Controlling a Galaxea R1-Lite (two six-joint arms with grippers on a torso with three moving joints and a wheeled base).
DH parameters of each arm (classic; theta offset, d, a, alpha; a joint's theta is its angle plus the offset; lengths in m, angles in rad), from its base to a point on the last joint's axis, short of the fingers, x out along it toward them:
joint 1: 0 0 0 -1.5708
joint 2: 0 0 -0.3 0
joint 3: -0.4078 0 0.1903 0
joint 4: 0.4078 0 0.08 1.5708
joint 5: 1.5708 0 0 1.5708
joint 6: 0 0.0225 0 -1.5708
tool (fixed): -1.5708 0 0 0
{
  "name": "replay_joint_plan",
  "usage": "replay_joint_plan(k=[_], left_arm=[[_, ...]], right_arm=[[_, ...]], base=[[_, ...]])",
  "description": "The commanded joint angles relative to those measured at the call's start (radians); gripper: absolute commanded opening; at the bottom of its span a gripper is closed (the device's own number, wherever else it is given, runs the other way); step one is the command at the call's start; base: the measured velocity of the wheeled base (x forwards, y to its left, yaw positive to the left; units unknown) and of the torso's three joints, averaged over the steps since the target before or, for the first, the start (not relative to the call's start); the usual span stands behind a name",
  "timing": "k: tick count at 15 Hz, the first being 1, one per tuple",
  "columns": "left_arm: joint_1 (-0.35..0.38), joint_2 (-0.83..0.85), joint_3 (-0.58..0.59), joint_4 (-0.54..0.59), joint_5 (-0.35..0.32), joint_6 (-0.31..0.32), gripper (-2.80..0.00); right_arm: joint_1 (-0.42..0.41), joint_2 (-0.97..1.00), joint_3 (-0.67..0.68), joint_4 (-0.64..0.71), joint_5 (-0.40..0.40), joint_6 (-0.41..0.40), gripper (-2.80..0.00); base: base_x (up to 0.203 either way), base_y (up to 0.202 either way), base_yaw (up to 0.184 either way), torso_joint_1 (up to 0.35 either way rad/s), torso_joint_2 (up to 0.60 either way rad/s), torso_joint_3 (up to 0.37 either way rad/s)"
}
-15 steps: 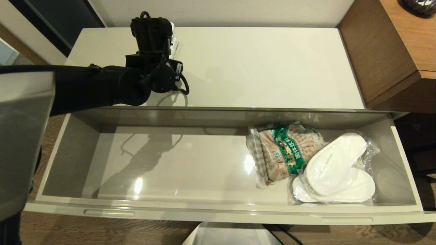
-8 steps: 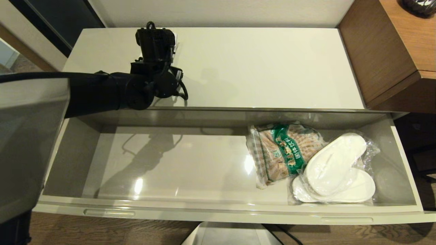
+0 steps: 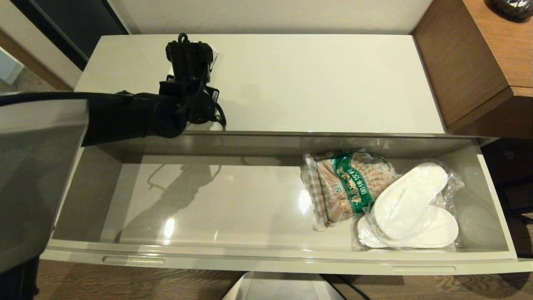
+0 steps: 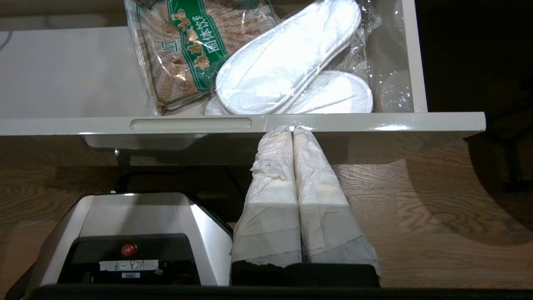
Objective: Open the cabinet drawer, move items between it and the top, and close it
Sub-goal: Pick up the tissue on the table
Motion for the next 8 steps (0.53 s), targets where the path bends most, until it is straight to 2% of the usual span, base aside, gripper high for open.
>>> replay_joint_plan(k=[1,5,8], left_arm=[[0.001,0.005,0.004,0.002,0.004,0.002,-2.80],[0.000,-0.002,0.012,0.002,0.007,-0.002,-2.80],[-0.002,-0.176,0.117,0.010,0.023,-0.027,-2.80]], right_arm=[[0.001,-0.014,0.003,-0.001,0.000,0.000,-2.80],[-0.001,-0.014,0.003,-0.001,0.000,0.000,-2.80],[-0.001,-0.014,0.003,-0.001,0.001,0.000,-2.80]], base=[[0.000,0.000,0.000,0.000,0.00,0.000],[0.000,0.000,0.000,0.000,0.00,0.000],[0.000,0.000,0.000,0.000,0.00,0.000]])
